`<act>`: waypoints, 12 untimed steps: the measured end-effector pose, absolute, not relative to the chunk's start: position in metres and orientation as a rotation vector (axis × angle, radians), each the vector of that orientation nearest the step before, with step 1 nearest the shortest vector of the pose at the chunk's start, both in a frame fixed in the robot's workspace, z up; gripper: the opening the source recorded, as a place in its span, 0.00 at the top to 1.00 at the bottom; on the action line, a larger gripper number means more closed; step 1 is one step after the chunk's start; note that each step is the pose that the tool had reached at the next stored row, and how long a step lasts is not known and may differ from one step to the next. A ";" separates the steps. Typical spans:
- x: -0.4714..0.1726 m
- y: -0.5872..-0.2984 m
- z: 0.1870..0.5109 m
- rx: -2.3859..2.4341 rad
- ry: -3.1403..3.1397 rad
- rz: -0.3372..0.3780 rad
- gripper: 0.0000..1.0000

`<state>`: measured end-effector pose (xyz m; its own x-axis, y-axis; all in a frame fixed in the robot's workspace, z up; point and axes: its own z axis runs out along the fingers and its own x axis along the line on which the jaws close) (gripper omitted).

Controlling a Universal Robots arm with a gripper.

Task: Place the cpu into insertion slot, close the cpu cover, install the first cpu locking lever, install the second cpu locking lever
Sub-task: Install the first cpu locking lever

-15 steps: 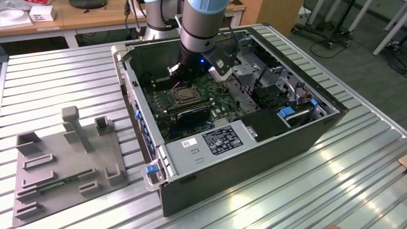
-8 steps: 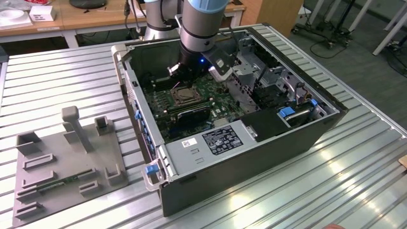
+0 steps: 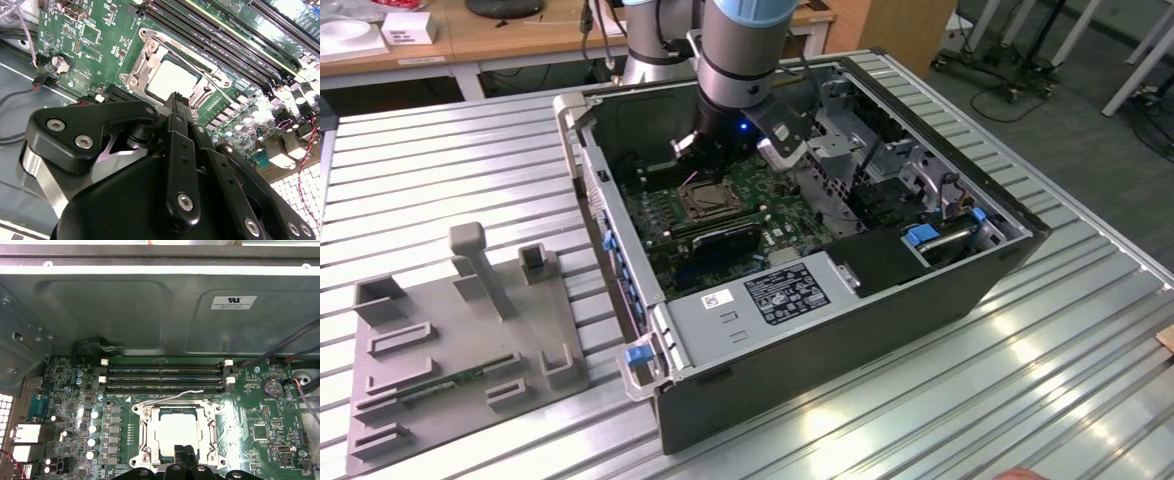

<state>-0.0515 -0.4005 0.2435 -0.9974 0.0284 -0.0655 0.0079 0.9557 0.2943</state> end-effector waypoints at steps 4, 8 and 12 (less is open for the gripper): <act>-0.053 -0.400 0.243 0.028 3.038 0.457 0.89; -0.053 -0.400 0.243 0.028 3.038 0.457 0.89; -0.053 -0.399 0.243 0.028 3.038 0.457 0.89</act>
<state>-0.0527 -0.3990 0.2431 -0.9974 0.0285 -0.0655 0.0080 0.9557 0.2941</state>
